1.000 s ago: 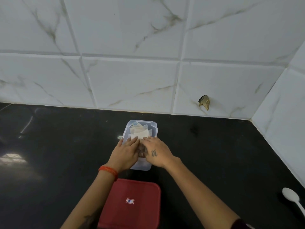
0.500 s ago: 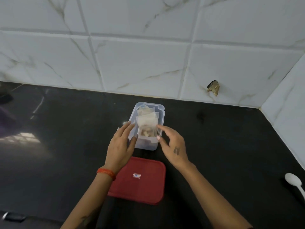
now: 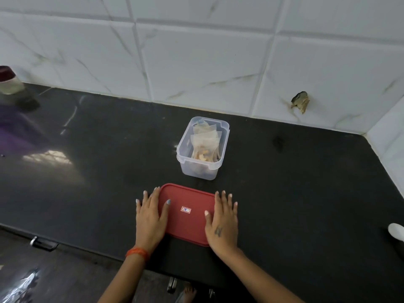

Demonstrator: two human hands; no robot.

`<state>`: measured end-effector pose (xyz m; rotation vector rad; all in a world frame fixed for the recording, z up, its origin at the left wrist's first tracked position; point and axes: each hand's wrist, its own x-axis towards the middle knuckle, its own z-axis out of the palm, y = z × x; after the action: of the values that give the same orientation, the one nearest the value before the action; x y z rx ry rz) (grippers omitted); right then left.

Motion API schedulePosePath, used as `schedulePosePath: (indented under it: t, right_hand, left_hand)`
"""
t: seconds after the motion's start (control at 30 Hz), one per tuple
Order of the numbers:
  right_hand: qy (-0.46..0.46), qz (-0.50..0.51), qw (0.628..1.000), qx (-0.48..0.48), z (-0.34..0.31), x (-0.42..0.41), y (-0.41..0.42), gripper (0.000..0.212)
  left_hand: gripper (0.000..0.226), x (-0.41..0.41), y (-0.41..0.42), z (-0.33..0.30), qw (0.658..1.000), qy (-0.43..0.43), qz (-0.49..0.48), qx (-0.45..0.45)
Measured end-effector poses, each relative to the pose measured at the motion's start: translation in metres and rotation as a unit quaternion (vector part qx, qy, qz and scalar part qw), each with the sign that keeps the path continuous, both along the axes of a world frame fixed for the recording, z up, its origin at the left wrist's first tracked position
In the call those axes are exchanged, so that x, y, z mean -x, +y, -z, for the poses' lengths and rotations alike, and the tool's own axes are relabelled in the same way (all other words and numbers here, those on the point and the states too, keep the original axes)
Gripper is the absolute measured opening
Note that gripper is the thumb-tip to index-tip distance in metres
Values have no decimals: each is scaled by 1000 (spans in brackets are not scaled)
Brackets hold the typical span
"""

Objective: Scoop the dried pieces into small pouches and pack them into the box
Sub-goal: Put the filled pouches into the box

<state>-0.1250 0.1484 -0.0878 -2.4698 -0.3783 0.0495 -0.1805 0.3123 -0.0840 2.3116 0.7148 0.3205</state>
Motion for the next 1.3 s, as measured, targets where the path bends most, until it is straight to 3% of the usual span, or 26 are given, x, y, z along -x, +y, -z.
schedulePosePath:
  t: [0.23, 0.37, 0.53, 0.7, 0.87, 0.93, 1.07, 1.13, 1.2, 1.3]
  right_hand:
    - [0, 28, 996, -82, -2, 1, 1, 54]
    - [-49, 55, 991, -113, -4, -3, -2, 51]
    - [-36, 75, 985, -149, -26, -22, -11, 35]
    - [-38, 75, 964, -253, -62, -45, -16, 16]
    - [-4, 64, 933, -354, -100, -75, -15, 12]
    - [-4, 91, 914, -394, -111, -87, -10, 12]
    - [38, 161, 865, -474, -120, -106, 6, 17]
    - [59, 183, 853, -485, -120, -113, 16, 18]
    - [69, 192, 861, -467, -122, -118, 22, 17]
    - [54, 187, 908, -370, -125, -131, 21, 31]
  left_hand:
    - [43, 4, -11, 4, 993, -78, -62, 57]
    - [43, 4, -16, -4, 983, -148, -92, 56]
    - [44, -13, -14, -28, 967, -245, -69, 16]
    - [43, -39, -7, -69, 945, -326, -29, -27]
    - [33, -74, 6, -107, 930, -368, -18, 7]
    - [36, -89, 7, -121, 922, -373, -62, 80]
    - [66, -111, -13, -131, 904, -339, -89, 246]
    - [70, -122, -27, -127, 925, -283, -61, 247]
    - [67, -137, -27, -125, 947, -233, -35, 220]
    - [58, -163, -12, -133, 950, -192, 14, 247]
